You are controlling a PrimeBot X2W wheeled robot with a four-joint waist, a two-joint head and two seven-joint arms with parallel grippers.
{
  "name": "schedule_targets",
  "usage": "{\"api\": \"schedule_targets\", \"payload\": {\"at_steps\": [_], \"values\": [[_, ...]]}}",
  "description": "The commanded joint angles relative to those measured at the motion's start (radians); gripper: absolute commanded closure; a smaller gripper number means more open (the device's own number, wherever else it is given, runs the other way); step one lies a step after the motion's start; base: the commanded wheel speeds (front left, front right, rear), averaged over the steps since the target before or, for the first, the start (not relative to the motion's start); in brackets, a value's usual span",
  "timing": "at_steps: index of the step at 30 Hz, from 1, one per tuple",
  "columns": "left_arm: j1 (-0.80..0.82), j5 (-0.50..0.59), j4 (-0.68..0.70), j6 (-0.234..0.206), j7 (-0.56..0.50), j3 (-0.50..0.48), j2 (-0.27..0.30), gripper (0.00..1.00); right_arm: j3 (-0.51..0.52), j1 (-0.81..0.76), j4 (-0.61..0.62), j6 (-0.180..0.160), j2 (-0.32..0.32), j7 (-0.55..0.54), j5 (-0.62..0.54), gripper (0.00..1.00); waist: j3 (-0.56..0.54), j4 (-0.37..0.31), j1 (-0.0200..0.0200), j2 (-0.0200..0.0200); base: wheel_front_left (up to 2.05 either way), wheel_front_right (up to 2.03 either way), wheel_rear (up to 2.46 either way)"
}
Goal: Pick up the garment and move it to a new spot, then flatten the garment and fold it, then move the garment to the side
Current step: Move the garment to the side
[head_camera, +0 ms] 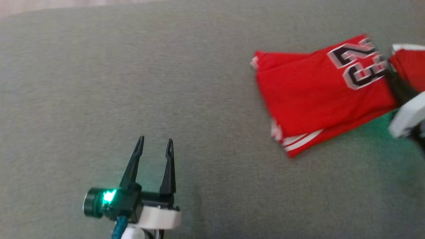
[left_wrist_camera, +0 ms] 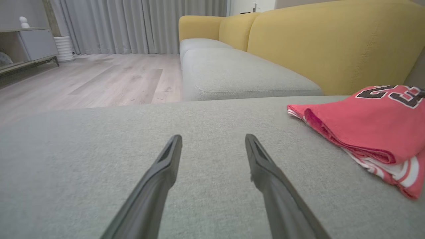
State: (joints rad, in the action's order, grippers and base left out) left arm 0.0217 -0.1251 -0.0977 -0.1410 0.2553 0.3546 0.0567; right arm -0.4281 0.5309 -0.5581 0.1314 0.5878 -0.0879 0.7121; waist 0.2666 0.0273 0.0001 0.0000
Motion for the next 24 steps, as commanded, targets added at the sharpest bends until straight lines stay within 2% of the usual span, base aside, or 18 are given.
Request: {"api": "schedule_targets", "payload": {"at_steps": [1, 9, 16, 17, 18, 19, 24], "values": [[0.034, -0.006, 0.026, -0.004, 0.006, -0.026, -0.006, 0.00, 0.010, 0.018, 0.043, -0.001, 0.059, -0.003, 0.006, 1.00, 0.036, -0.041, -0.0001, 0.0000, 0.00, 0.00, 0.00], [0.101, -0.010, 0.015, -0.007, 0.006, -0.012, -0.006, 0.00, 0.156, 0.006, 0.175, -0.001, 0.263, -0.074, 0.006, 1.00, 0.106, -0.110, -0.0001, 0.0000, 0.00, 0.00, 0.00], [0.152, -0.006, 0.001, -0.003, 0.006, -0.002, -0.006, 0.00, 0.328, -0.049, 0.250, -0.001, 0.365, -0.161, -0.025, 1.00, 0.145, -0.126, -0.0001, 0.0000, 0.00, 0.00, 0.00], [0.156, -0.007, -0.002, -0.001, 0.006, -0.002, -0.006, 0.00, 0.354, -0.064, 0.257, -0.001, 0.370, -0.174, -0.034, 0.86, 0.145, -0.125, -0.0001, 0.0000, 0.00, 0.00, 0.00], [0.159, -0.007, -0.005, 0.001, 0.006, -0.003, -0.006, 0.00, 0.377, -0.079, 0.264, -0.001, 0.371, -0.187, -0.044, 0.64, 0.144, -0.123, -0.0001, 0.0000, 0.00, 0.00, 0.00], [0.161, -0.007, -0.008, 0.004, 0.006, -0.002, -0.006, 0.00, 0.400, -0.093, 0.270, -0.001, 0.368, -0.196, -0.058, 0.00, 0.140, -0.121, -0.0001, 0.0000, 0.00, 0.00, 0.00], [0.149, -0.007, -0.019, 0.009, 0.006, -0.001, -0.006, 0.00, 0.459, -0.162, 0.327, -0.001, 0.269, -0.232, -0.132, 0.00, 0.087, -0.107, -0.0001, 0.0000, 0.00, 0.00, 0.00]]}}
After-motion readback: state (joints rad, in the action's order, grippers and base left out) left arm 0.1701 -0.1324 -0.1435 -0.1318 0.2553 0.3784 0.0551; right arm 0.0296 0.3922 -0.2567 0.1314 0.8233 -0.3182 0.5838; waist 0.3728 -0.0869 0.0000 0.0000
